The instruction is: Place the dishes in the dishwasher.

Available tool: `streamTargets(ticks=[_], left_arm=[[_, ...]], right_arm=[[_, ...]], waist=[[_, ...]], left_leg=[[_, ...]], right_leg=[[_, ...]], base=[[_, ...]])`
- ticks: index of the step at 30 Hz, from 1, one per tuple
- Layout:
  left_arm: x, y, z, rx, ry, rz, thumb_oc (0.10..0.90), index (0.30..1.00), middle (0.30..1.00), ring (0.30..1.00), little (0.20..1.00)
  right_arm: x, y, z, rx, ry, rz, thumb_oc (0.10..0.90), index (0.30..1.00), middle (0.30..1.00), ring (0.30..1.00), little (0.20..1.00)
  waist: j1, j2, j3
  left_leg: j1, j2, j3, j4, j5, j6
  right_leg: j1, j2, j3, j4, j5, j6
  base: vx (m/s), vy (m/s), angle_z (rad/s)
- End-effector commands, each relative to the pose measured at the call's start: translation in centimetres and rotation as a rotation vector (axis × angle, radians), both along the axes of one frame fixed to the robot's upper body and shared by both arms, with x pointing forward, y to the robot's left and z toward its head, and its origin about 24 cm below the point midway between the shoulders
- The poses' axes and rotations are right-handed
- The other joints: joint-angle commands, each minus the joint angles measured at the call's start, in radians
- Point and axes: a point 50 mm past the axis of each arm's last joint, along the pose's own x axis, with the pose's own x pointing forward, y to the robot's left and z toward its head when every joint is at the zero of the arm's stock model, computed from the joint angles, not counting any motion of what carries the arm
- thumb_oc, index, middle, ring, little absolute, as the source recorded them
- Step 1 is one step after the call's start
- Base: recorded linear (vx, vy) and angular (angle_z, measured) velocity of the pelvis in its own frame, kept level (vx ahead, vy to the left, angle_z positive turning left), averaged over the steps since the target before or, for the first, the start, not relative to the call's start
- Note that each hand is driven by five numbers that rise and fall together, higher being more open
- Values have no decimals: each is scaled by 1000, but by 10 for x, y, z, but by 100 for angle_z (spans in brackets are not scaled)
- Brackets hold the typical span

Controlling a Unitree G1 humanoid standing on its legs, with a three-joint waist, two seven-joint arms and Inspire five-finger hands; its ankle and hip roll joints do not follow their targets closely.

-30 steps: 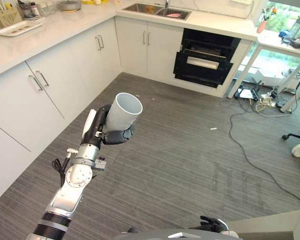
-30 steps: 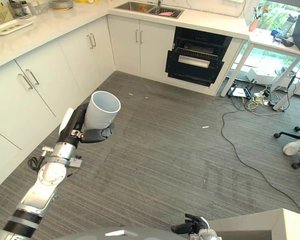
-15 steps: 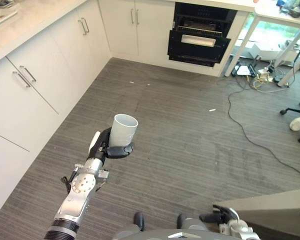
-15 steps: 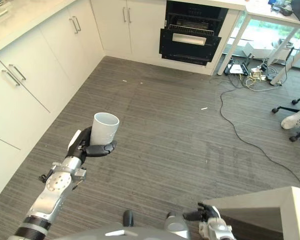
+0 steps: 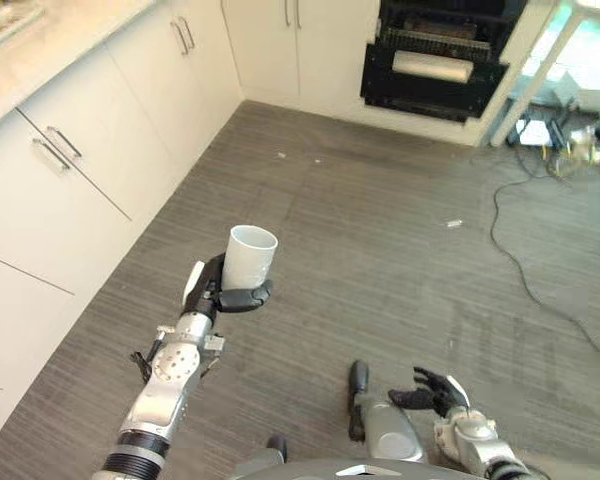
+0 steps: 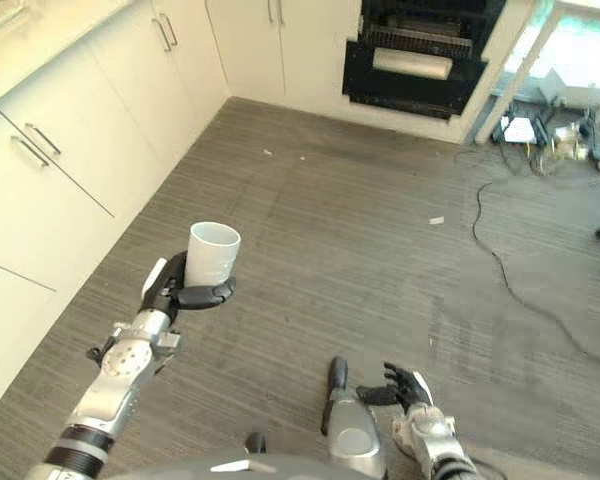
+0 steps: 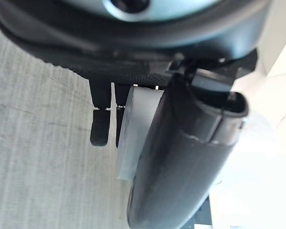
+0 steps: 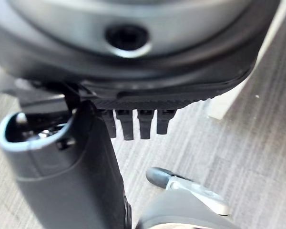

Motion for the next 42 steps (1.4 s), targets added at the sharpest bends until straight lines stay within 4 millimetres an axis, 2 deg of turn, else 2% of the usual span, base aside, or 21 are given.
streamTargets(ticks=[1, 2, 5, 7, 10, 11, 13, 15, 19, 21, 24, 25, 27, 28, 30, 31, 32, 35, 36, 40, 42], left_arm=[[19, 7, 65, 70, -321, -37, 400, 300, 300, 300, 300], [19, 11, 69, 66, -333, -26, 400, 300, 300, 300, 300], [23, 8, 71, 28, -342, -15, 400, 300, 300, 300, 300], [22, 7, 68, 37, -332, -24, 400, 300, 300, 300, 300], [22, 7, 68, 37, -333, -25, 400, 300, 300, 300, 300], [22, 7, 69, 49, -336, -19, 400, 300, 300, 300, 300], [23, 7, 69, 48, -336, -19, 400, 300, 300, 300, 300], [21, 9, 66, 54, -324, 5, 400, 300, 300, 300, 300], [19, 14, 64, 72, -307, 6, 400, 300, 300, 300, 300], [19, 14, 62, 86, -293, -7, 400, 300, 300, 300, 300], [20, 15, 62, 132, -277, -31, 400, 300, 300, 300, 300], [21, 17, 69, 171, -291, -57, 400, 300, 300, 300, 300], [20, 19, 71, 189, -292, -52, 400, 300, 300, 300, 300], [22, 16, 71, 180, -293, -58, 400, 300, 300, 300, 300], [22, 15, 69, 174, -290, -53, 400, 300, 300, 300, 300], [22, 14, 68, 163, -294, -62, 400, 300, 300, 300, 300], [22, 14, 69, 163, -294, -62, 400, 300, 300, 300, 300], [23, 12, 73, 160, -317, -72, 400, 300, 300, 300, 300], [25, 12, 75, 163, -327, -61, 400, 300, 300, 300, 300], [25, 10, 72, 159, -320, -65, 400, 300, 300, 300, 300], [23, 2, 64, 143, -294, -96, 400, 300, 300, 300, 300]], right_arm=[[11, -7, 8, -54, -51, 67, 800, 900, 900, 900, 900], [12, -8, 9, -68, -46, 82, 800, 900, 900, 900, 900], [12, -17, 9, -104, -27, 39, 800, 900, 900, 900, 900], [8, -18, 6, -100, -6, 17, 800, 900, 900, 900, 900], [8, -18, 6, -100, -7, 16, 800, 900, 900, 900, 900], [5, -21, 4, -113, 10, 10, 800, 900, 900, 900, 900], [5, -21, 4, -114, 10, 10, 800, 900, 900, 900, 900], [1, -22, 1, -124, 38, -4, 800, 900, 900, 900, 900], [-12, -21, -4, -113, 80, -17, 800, 900, 900, 900, 900], [-18, -19, -7, -104, 106, -23, 800, 900, 900, 900, 900], [-27, -17, -11, -83, 128, -69, 800, 900, 900, 900, 900], [-29, -10, -14, -34, 126, -114, 800, 900, 900, 900, 900], [-21, -6, -13, -26, 101, -118, 800, 900, 900, 900, 900], [-16, -3, -12, -16, 82, -124, 800, 900, 900, 900, 900], [-12, 0, -10, 3, 57, -138, 800, 900, 900, 900, 900], [-1, 1, -5, 17, -5, -141, 800, 900, 900, 900, 900], [-1, 1, -5, 17, -5, -140, 800, 900, 900, 900, 900], [18, -1, 6, -6, -79, -103, 800, 900, 900, 900, 900], [24, 3, 9, 0, -108, -95, 800, 900, 900, 900, 900], [27, 2, 13, 1, -141, -85, 800, 900, 900, 900, 900], [13, -5, 10, -6, -127, -109, 800, 900, 900, 900, 900]], waist=[[-13, -32, -87], [9, -54, -68], [49, -97, -41], [93, -107, -29], [94, -113, -31], [126, -86, -31], [126, -90, -27], [160, -81, -19], [176, -64, -53], [175, -60, -72], [168, -83, -90], [134, -73, -65], [118, -47, -55], [101, -40, -48], [79, -34, -40], [55, -52, -30], [53, -50, -29], [42, -71, -49], [41, -89, -51], [39, -102, -81], [8, -94, -117]], left_leg=[[46, -68, 69, 273, 174, -51], [-55, -66, 93, 523, 249, -71], [-235, -18, 215, 646, 185, -33], [-358, -18, 261, 446, 117, -2], [-356, -26, 265, 433, 127, 0], [-409, 31, 228, 121, 226, -29], [-390, 25, 231, 90, 242, -32], [-471, 87, 158, -112, 332, -76], [-502, 130, 211, -104, 410, -104], [-483, 105, 202, -86, 428, -89], [-453, 48, 215, -63, 394, -45], [-377, -8, 240, -42, 317, 26], [-313, -22, 257, -63, 281, 55], [-279, -35, 256, -80, 268, 59], [-242, -51, 247, -99, 258, 60], [-187, -101, 251, -105, 217, 55], [-188, -97, 248, -104, 219, 55], [-100, -115, 272, -108, 129, 29], [-68, -118, 312, -95, 104, 26], [-5, -131, 316, -56, 17, 25], [24, -116, 303, 94, -9, 1]], right_leg=[[10, -7, 12, -88, 11, 15], [79, 6, 21, -104, -23, -21], [186, -7, 28, -149, -67, -33], [256, -14, 55, -175, -95, -4], [252, -22, 55, -175, -92, -3], [315, -11, 66, -199, -128, 24], [321, -15, 65, -200, -128, 24], [404, -23, 104, -214, -181, 45], [484, -61, 142, -201, -221, 85], [470, -94, 164, -133, -220, 93], [411, -144, 190, 37, -136, 117], [254, -198, 221, 365, 89, 116], [162, -212, 168, 466, 100, 123], [107, -177, 150, 475, 34, 106], [53, -116, 136, 451, -23, 89], [25, -67, 66, 261, -68, 94], [30, -63, 62, 251, -61, 93], [27, -48, -128, -51, -72, 86], [-1, -51, -205, -120, -24, 83], [27, -30, -255, -151, -27, 74], [89, -2, -196, -145, -55, 20]], base=[[382, -246, -3], [370, -260, -17], [430, -205, -23], [511, 80, -7], [248, 103, -18], [441, 216, -48], [398, 190, -28], [603, 308, -12], [497, 380, -54], [422, 435, -28], [325, 430, -39], [345, 638, 18], [377, 598, 34], [360, 379, 7], [351, 246, 10], [291, 143, 69], [445, 190, 76], [439, 100, 38], [565, 83, 12], [412, 57, -22], [561, 48, -26]])
